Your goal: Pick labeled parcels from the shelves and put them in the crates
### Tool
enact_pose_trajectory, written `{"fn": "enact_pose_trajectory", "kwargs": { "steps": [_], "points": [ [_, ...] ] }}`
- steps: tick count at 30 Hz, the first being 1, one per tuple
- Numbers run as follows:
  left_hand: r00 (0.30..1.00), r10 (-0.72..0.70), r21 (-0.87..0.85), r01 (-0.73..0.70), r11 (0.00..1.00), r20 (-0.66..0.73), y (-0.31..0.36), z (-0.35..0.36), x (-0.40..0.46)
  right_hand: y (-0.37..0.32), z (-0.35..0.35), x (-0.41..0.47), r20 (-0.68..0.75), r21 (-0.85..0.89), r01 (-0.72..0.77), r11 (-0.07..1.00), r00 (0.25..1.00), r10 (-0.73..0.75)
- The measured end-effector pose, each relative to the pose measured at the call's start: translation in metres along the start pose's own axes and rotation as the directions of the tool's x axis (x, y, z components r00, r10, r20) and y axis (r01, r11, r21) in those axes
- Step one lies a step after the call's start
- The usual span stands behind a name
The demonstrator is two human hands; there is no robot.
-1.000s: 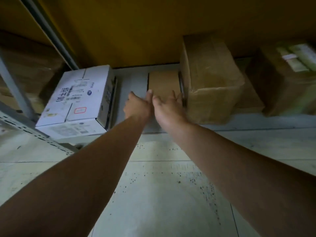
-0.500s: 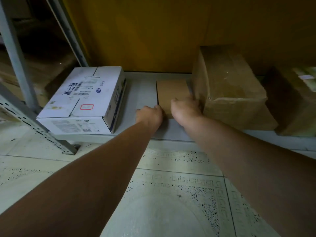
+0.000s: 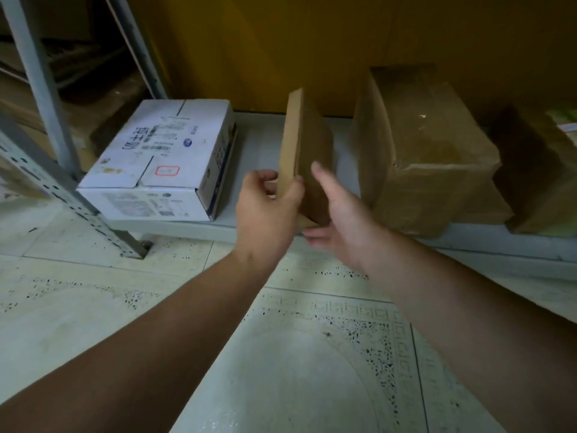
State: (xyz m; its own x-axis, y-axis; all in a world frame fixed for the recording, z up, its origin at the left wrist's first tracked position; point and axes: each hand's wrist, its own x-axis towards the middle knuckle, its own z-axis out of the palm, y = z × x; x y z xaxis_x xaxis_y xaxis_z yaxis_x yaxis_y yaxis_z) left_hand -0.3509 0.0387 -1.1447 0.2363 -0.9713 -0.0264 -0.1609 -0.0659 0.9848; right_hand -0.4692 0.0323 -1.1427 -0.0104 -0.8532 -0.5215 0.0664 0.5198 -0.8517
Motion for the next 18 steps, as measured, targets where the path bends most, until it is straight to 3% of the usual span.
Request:
{"fn": "enact_pose_trajectory", "kwargs": {
  "steps": [1, 3, 6, 8, 11, 14, 18],
  "points": [
    [0.991, 0.108, 0.077, -0.114, 0.991, 0.076, 0.005, -0.009, -0.019, -0.001, -0.002, -0.011, 0.156, 0.129, 0.014, 0.992, 0.987, -0.034],
    [0.934, 0.242, 0.217, -0.302, 0.928, 0.265, 0.011, -0.024, -0.048, -0.002, -0.003, -0.029, 0.285, 0.306, 0.059, 0.95, 0.947, -0.151],
    [0.868, 0.3, 0.313, -0.435, 0.844, 0.396, 0.012, -0.039, -0.056, -0.002, -0.008, -0.041, 0.24, 0.382, 0.109, 0.918, 0.947, -0.212],
    [0.875, 0.353, 0.282, -0.449, 0.848, 0.332, 0.012, -0.046, -0.053, -0.004, -0.013, -0.049, 0.225, 0.459, 0.104, 0.883, 0.947, -0.228],
    [0.953, 0.226, 0.159, -0.259, 0.953, 0.201, 0.013, -0.048, -0.048, -0.007, -0.025, -0.059, 0.232, 0.519, 0.083, 0.851, 0.944, -0.233],
    [0.935, -0.065, -0.094, 0.104, 0.99, 0.347, 0.027, -0.053, -0.042, -0.014, -0.031, -0.071, 0.292, 0.455, 0.069, 0.888, 0.93, -0.222],
    [0.924, -0.062, -0.217, 0.153, 0.964, 0.376, 0.043, -0.054, -0.047, -0.028, -0.038, -0.078, 0.315, 0.425, 0.13, 0.896, 0.907, -0.281]
  ]
}}
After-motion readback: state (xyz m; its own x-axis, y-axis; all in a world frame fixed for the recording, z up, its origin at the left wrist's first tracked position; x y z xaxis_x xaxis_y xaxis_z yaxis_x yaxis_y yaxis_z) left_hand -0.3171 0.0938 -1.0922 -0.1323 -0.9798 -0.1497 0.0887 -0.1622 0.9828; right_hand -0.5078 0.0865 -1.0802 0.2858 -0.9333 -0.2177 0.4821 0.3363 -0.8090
